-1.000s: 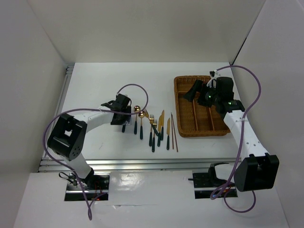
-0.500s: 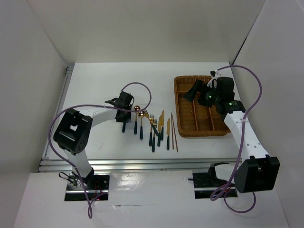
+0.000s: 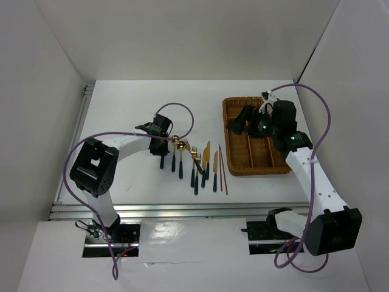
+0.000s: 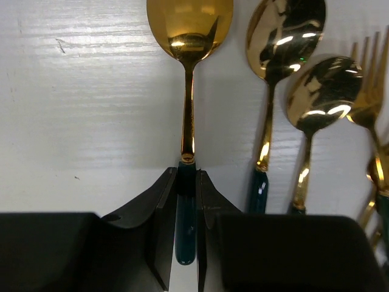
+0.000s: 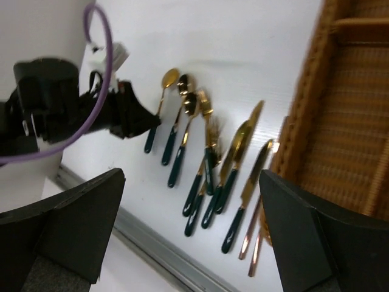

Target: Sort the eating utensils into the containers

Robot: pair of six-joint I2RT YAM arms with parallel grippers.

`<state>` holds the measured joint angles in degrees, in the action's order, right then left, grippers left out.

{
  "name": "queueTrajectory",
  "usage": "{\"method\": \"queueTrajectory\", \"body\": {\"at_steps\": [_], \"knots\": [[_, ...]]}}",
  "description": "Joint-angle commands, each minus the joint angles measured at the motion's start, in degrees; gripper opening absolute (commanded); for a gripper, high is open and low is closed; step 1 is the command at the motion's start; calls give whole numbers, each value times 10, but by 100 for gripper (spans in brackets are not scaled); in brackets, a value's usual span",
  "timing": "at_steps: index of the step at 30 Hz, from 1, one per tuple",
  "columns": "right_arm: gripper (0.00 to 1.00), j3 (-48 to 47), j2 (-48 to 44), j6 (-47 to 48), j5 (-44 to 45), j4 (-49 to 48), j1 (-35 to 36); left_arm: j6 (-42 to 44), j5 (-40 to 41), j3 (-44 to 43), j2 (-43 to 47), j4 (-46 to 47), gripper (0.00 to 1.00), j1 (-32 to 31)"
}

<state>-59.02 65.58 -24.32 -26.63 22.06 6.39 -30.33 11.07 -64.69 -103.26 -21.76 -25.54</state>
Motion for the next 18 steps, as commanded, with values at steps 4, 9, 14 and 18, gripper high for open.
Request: {"method": "queueTrajectory", "body": {"at_steps": [4,9,14,18], "knots": [[100,28,-12,7,-4,-55,122,-75,-45,-55,93,-14,0,0],[100,74,-12,0,-10,-126,181,-118,-82,-68,140,-3,0,0],[100,85,16,-31,3,-187,231,-170,-119,-41,193,49,0,0],[100,47,69,-39,78,-195,291,-194,-125,-15,230,80,0,0]]}}
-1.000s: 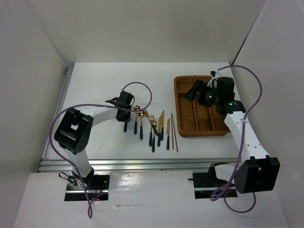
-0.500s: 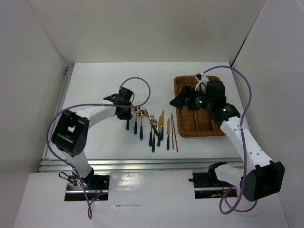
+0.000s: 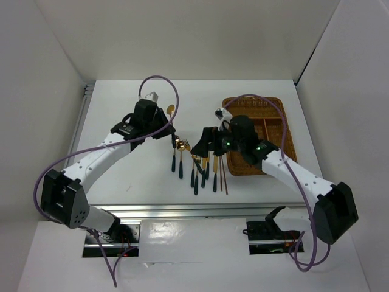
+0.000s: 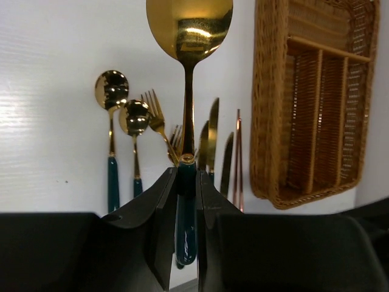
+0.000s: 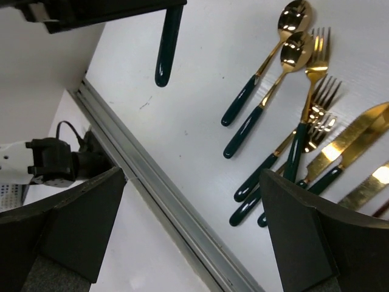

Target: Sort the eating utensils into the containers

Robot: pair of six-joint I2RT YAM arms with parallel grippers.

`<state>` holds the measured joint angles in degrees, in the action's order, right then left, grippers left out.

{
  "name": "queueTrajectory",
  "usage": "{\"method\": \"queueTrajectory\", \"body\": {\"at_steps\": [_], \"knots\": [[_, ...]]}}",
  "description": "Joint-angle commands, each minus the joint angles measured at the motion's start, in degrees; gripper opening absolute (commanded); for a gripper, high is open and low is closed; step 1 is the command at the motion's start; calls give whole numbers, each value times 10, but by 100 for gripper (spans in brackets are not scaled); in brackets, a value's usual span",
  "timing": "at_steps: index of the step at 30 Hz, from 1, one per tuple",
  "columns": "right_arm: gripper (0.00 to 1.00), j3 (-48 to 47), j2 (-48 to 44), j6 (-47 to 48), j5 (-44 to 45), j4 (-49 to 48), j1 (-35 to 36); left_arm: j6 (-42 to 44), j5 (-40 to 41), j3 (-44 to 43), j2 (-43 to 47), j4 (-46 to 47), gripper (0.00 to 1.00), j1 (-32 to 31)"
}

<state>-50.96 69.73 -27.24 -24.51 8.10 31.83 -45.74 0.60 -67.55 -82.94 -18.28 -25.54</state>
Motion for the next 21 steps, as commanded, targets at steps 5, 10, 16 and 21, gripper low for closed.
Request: {"method": "queueTrajectory", "body": {"at_steps": [5,10,16,21], "knots": [[100,-105,115,-10,140,-49,92,-46,-32,14,34,52,0,-11],[100,-146,153,-16,214,-42,123,-52,-25,30,52,57,0,-17],[100,-162,173,-16,221,-61,123,-58,-25,36,63,57,0,-22],[90,-183,202,-11,228,-45,128,-58,-45,36,63,63,0,-22]]}}
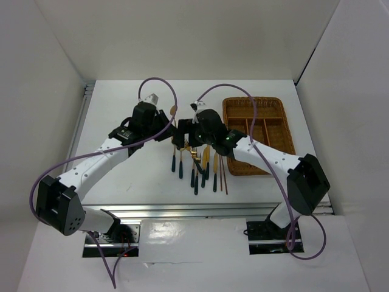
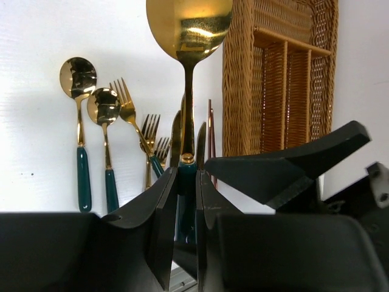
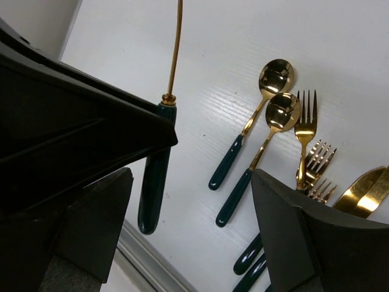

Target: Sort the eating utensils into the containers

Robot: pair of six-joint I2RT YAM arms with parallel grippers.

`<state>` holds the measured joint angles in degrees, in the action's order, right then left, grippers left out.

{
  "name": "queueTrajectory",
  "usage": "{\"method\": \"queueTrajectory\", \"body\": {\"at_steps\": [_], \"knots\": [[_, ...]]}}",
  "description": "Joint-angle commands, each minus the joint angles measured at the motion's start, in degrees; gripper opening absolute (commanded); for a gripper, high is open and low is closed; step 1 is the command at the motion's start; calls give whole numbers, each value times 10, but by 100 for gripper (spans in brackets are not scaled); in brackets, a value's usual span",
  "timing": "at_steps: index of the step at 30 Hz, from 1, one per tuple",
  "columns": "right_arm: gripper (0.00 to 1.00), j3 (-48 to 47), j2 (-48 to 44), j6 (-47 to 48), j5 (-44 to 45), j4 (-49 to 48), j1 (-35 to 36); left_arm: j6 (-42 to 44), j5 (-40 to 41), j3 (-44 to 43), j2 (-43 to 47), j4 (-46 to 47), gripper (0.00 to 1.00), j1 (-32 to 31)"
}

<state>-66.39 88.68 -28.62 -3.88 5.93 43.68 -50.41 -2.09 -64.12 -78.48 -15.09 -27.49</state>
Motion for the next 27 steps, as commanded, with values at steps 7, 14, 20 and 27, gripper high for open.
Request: {"method": "queueTrajectory", "body": {"at_steps": [7,14,20,27], "knots": [[53,-50,47,9,44,-8,27,-6,-24,1,18,37,0,-3],[7,-67,53,9,68,11,33,6,-24,7,13,37,6,-3],[0,-73,40,-17,138,60,33,36,-5,-4,15,4,76,-3],[0,-52,-16,-30,144,130,-22,72,48,-28,62,-63,99,-3]]}}
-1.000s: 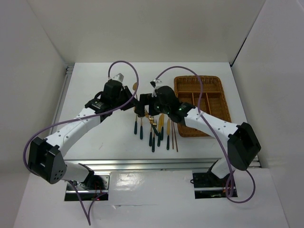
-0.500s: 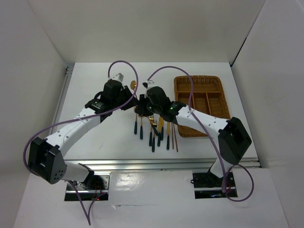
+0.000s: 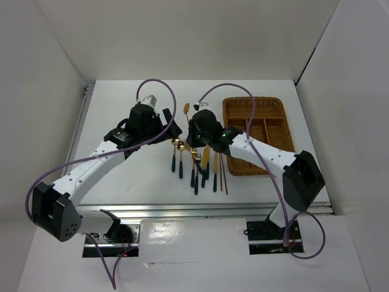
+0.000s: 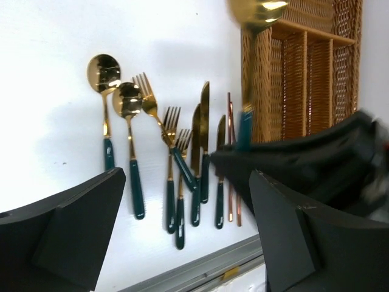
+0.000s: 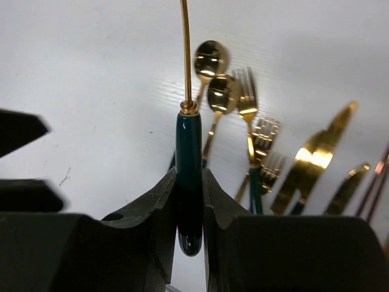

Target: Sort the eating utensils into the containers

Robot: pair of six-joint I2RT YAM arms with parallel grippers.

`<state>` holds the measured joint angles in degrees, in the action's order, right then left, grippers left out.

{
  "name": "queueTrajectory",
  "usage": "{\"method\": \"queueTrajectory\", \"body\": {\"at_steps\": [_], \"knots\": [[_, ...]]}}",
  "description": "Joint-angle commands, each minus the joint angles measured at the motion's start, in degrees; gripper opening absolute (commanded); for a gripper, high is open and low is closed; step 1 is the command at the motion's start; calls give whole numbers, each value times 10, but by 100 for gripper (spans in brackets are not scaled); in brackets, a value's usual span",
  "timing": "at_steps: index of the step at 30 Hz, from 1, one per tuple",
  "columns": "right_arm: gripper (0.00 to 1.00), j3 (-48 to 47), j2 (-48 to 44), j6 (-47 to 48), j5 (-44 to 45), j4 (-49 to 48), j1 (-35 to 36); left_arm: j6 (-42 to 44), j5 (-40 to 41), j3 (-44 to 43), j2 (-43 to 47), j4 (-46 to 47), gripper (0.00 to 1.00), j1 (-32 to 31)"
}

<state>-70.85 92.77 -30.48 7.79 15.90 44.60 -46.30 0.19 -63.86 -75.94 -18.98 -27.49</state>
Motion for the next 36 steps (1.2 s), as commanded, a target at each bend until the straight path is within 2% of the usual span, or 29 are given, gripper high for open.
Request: {"method": "queueTrajectory", "body": {"at_steps": [1,7,12,16,22,31,36], "knots": [[0,-8,-66,-12,28,41,-40,41,38,-30,42,-31,99,-3],[0,19,-172,16,33,137,-145,75,84,-24,61,-68,99,3],[0,26,-206,60,25,219,-235,102,68,0,55,-74,99,16],[0,53,-206,73,36,232,-248,115,38,24,43,-59,99,16],[0,131,-173,111,-9,160,-254,142,8,45,33,-54,99,16],[0,112,-70,124,-34,149,-259,153,-9,64,9,-42,99,16],[10,112,-23,124,-34,135,-259,159,-9,64,-11,-47,99,16]]}}
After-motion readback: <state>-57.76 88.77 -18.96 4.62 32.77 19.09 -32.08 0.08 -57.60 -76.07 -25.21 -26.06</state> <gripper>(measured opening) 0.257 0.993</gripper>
